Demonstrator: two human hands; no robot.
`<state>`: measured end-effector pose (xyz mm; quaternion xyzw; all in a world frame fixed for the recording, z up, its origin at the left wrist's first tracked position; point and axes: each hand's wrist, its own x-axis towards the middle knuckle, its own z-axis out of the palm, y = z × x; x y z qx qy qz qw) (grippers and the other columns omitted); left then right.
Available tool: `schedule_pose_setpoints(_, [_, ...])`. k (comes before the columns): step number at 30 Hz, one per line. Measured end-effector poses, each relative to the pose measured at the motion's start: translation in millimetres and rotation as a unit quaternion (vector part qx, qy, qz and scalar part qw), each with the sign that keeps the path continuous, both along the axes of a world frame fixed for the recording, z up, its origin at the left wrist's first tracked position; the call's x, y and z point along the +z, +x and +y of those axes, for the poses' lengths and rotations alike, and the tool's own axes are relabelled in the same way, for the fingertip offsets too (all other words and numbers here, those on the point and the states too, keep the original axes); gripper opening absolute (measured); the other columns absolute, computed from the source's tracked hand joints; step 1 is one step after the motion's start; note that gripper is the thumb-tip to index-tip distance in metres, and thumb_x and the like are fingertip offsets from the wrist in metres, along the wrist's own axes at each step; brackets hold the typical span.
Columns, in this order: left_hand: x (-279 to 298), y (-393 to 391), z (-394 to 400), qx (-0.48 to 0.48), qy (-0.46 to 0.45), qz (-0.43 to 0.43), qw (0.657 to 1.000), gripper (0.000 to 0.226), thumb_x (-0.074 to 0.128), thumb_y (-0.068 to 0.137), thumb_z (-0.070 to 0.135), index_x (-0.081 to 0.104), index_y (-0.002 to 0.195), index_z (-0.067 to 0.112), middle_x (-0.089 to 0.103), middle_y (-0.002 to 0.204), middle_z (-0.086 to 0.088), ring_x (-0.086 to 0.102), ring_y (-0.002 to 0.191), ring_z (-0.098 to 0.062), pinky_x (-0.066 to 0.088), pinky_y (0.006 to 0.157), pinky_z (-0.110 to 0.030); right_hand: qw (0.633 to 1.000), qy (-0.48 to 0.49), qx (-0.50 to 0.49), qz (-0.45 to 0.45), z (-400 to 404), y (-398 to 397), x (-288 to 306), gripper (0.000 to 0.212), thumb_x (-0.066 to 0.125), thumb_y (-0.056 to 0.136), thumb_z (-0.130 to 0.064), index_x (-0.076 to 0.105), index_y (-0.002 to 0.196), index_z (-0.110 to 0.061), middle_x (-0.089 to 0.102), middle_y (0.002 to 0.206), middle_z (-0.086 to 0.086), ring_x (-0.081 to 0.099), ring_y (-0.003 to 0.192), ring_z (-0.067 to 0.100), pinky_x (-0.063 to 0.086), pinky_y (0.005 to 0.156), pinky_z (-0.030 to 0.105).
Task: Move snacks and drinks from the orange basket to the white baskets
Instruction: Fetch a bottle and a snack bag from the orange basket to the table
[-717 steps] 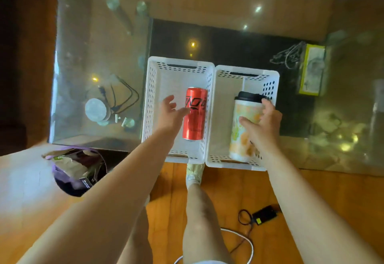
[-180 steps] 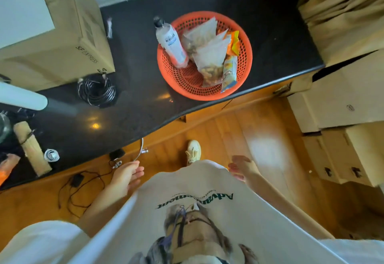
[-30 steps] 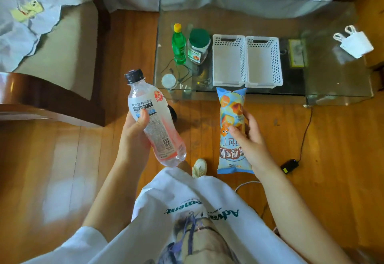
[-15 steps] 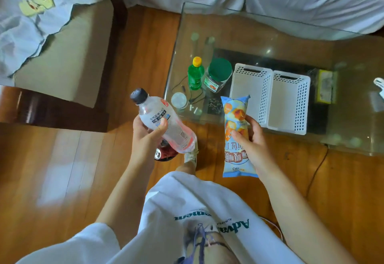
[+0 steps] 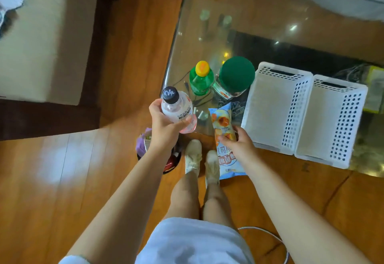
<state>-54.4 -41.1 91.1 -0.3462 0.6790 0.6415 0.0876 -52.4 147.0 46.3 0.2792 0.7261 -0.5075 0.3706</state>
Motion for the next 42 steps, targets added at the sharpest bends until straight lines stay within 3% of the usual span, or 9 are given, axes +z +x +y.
schedule_pose_setpoints(6, [-52.5,-9.9,-3.4,-0.04,-0.027,0.032,0.998,0.071,0.076,0.068,-0.005,0.031,0.116,0.021,0.045,0.107,0.01,0.053,0.094,0.005,0.046,0.07,-0.006,0.999,0.025,0.034,0.004,-12.7,-19.5,-72.0,0.048,0.068,0.082,-0.026,0.045,0.124,-0.021,0.056,0.1,-0.004,0.06,0.085,0.016,0.049,0.071,0.028])
schedule_pose_setpoints(11, [-77.8,-3.2,-11.3,-0.063,-0.037,0.054,0.996,0.07,0.081,0.066,-0.001,0.034,0.106,0.032,0.043,0.107,0.013,0.053,0.094,0.008,0.049,0.074,-0.012,0.996,0.055,0.063,0.024,-17.1,-26.8,-102.9,0.039,0.065,0.083,-0.024,0.049,0.119,-0.022,0.06,0.104,0.0,0.061,0.101,0.027,0.048,0.093,0.051])
schedule_pose_setpoints(17, [-93.6,9.7,-21.4,-0.094,-0.041,0.047,0.994,0.072,0.08,0.063,0.003,0.031,0.105,0.036,0.04,0.108,0.015,0.049,0.097,0.01,0.046,0.084,-0.016,0.981,0.112,0.142,0.066,-19.8,-38.4,-118.8,0.035,0.063,0.082,-0.026,0.053,0.114,-0.019,0.059,0.104,0.008,0.057,0.102,0.028,0.046,0.083,0.035])
schedule_pose_setpoints(24, [-97.8,13.1,-19.5,-0.081,-0.03,0.043,0.995,0.07,0.076,0.059,0.009,0.03,0.107,0.028,0.041,0.105,0.017,0.051,0.091,0.016,0.044,0.079,-0.008,0.951,0.226,0.199,0.074,-24.5,-45.8,-124.6,0.054,0.06,0.085,-0.03,0.043,0.135,-0.019,0.046,0.122,0.018,0.048,0.111,0.036,0.042,0.094,0.041])
schedule_pose_setpoints(31, [-102.4,4.5,-6.0,-0.05,-0.033,0.055,0.997,0.068,0.075,0.057,0.006,0.028,0.1,0.031,0.036,0.101,0.015,0.047,0.084,0.022,0.041,0.071,-0.002,0.962,0.208,0.157,0.086,-23.0,-46.4,-113.0,0.06,0.058,0.086,-0.02,0.035,0.14,-0.013,0.043,0.133,0.02,0.042,0.124,0.035,0.036,0.104,0.047])
schedule_pose_setpoints(34, [-102.4,5.6,-4.4,-0.041,-0.011,0.028,0.999,0.069,0.076,0.056,0.007,0.032,0.104,0.032,0.042,0.104,0.012,0.051,0.088,0.019,0.044,0.071,-0.003,0.968,0.184,0.148,0.082,-17.8,-44.6,-102.9,0.063,0.059,0.087,-0.02,0.031,0.143,-0.016,0.039,0.138,0.017,0.04,0.127,0.033,0.037,0.104,0.047])
schedule_pose_setpoints(36, [-103.4,10.7,-5.9,-0.041,-0.001,-0.01,0.999,0.084,0.079,0.055,0.009,0.033,0.123,0.026,0.046,0.122,0.004,0.05,0.112,0.003,0.045,0.089,-0.012,0.976,0.158,0.131,0.079,-14.0,-42.1,-90.8,0.064,0.061,0.086,-0.018,0.031,0.143,-0.018,0.039,0.139,0.014,0.041,0.128,0.03,0.04,0.103,0.045])
schedule_pose_setpoints(38, [-99.2,17.1,-7.1,-0.036,-0.01,-0.076,0.996,0.105,0.084,0.059,0.008,0.021,0.142,0.017,0.032,0.146,-0.002,0.034,0.135,-0.014,0.033,0.108,-0.025,0.982,0.126,0.118,0.074,-9.7,-37.6,-73.0,0.065,0.063,0.086,-0.015,0.031,0.143,-0.018,0.039,0.14,0.011,0.043,0.128,0.027,0.044,0.101,0.044])
schedule_pose_setpoints(42, [-66.3,37.2,-7.3,0.058,0.019,-0.155,0.986,0.095,0.075,0.073,0.005,0.017,0.147,0.018,0.032,0.147,0.0,0.036,0.13,-0.017,0.037,0.091,-0.015,0.983,0.086,0.152,0.05,2.8,-21.3,-25.9,0.055,0.059,0.089,-0.013,0.037,0.138,-0.018,0.048,0.135,0.007,0.051,0.119,0.022,0.048,0.091,0.035])
